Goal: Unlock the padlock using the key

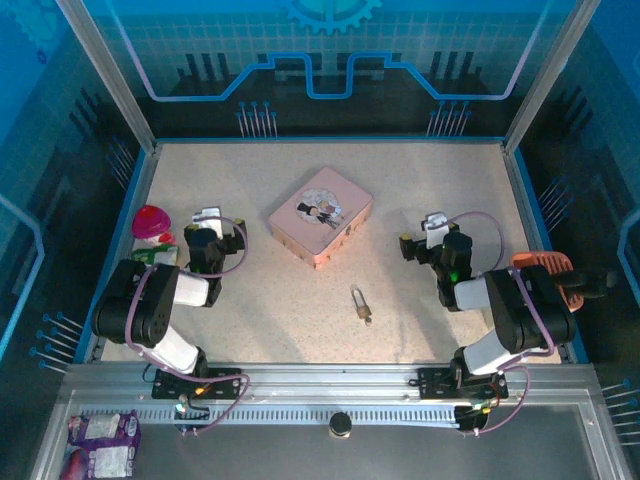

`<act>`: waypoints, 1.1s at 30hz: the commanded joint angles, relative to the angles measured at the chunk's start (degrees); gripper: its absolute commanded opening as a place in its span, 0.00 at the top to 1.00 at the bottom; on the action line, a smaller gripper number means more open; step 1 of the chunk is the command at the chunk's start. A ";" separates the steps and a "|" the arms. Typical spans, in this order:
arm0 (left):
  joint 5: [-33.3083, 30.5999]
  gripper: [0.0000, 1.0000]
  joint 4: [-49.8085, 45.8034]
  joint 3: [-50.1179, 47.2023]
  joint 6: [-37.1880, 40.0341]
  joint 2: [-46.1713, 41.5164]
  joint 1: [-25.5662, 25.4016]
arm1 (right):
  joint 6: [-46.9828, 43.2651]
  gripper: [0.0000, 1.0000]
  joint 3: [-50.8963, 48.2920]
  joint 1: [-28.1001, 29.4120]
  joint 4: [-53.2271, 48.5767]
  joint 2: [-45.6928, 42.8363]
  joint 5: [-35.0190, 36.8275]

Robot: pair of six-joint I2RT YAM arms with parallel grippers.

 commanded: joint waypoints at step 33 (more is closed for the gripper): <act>0.93 0.01 0.11 0.38 -0.41 -0.85 0.29 | 3.34 0.00 3.81 -1.75 -1.36 0.10 -0.01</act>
